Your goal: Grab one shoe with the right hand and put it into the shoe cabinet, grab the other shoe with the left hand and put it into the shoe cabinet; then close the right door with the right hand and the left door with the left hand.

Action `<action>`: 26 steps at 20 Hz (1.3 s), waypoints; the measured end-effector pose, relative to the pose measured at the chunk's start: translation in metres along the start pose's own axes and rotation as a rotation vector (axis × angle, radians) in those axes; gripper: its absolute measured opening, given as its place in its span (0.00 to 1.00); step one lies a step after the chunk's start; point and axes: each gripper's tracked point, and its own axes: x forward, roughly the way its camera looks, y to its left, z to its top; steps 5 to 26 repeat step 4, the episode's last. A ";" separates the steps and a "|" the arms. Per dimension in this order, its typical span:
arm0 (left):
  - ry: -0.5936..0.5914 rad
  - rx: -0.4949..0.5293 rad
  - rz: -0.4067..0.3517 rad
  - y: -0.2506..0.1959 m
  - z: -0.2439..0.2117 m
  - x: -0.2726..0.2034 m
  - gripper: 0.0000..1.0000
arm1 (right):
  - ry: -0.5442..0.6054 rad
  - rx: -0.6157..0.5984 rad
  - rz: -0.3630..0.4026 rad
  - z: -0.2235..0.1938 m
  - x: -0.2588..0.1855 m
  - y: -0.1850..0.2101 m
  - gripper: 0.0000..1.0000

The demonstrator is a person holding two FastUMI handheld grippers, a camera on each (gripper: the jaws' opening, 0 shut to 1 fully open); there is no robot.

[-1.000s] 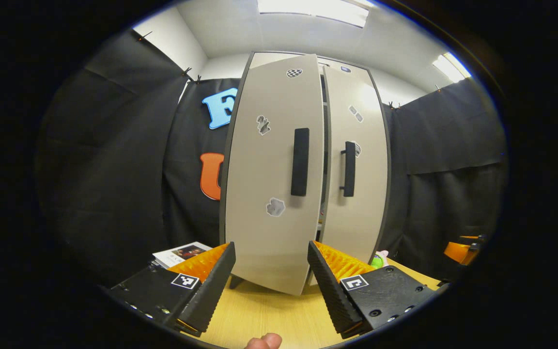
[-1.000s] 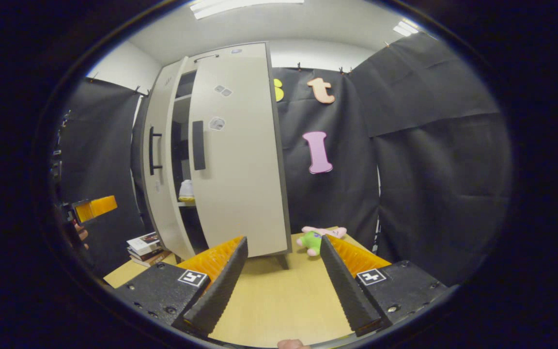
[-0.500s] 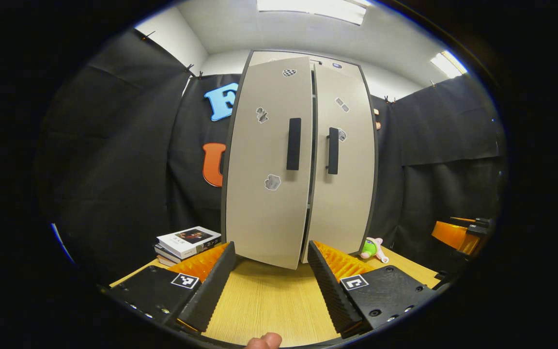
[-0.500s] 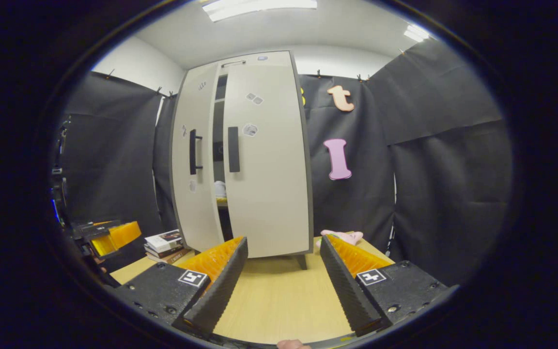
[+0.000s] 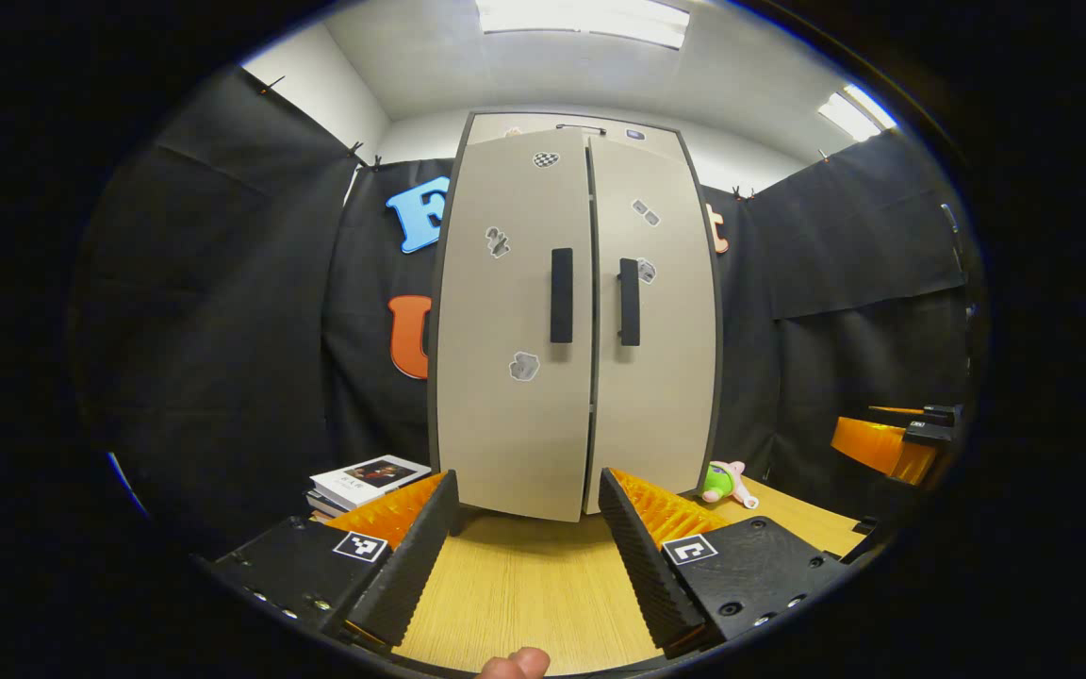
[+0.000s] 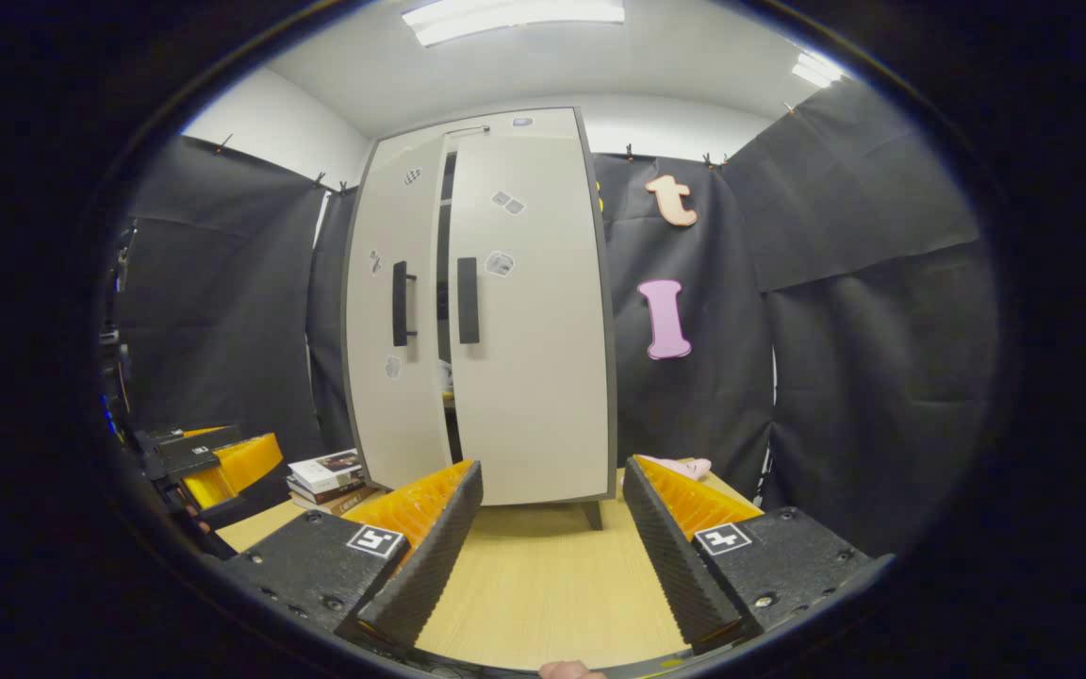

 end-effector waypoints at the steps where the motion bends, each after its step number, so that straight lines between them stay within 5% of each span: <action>1: -0.001 -0.005 -0.007 -0.002 0.001 0.000 0.90 | -0.003 0.003 0.002 0.001 0.000 0.001 0.97; 26: -0.001 -0.004 -0.009 -0.001 0.002 0.001 0.90 | 0.002 0.000 0.005 -0.001 -0.003 0.002 0.97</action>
